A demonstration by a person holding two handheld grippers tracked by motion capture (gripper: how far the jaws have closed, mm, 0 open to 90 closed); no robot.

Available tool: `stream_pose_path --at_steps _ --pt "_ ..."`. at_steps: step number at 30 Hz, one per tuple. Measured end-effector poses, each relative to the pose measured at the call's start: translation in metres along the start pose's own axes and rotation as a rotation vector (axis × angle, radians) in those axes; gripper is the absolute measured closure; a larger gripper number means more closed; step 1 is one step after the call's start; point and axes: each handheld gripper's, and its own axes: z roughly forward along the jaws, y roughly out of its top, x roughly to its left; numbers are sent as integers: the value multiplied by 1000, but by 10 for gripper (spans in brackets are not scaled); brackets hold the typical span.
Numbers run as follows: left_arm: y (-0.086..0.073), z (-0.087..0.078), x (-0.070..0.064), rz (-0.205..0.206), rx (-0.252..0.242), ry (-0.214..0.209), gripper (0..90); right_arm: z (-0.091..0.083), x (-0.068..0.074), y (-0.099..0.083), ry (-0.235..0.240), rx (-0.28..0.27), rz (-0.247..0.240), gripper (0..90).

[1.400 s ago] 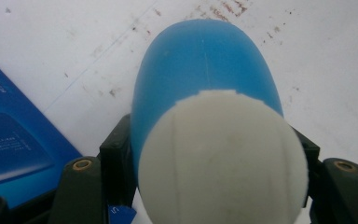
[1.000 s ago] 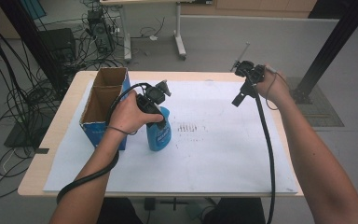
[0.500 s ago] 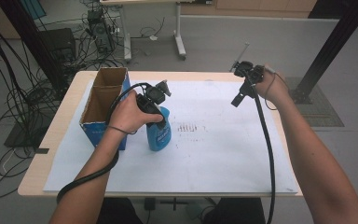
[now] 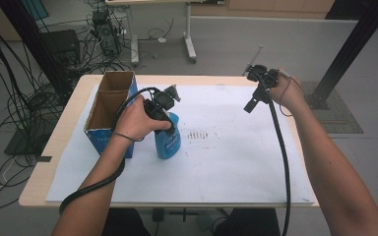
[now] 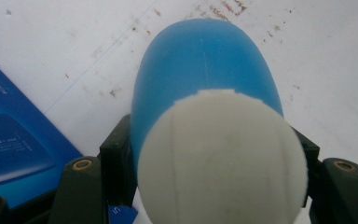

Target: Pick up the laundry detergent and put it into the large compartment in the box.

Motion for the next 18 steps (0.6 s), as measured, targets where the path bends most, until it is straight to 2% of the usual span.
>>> stream_pose_path --at_steps 18 --pt "0 0 -1 -2 -3 9 376 0 1 0 -1 5 1 69"
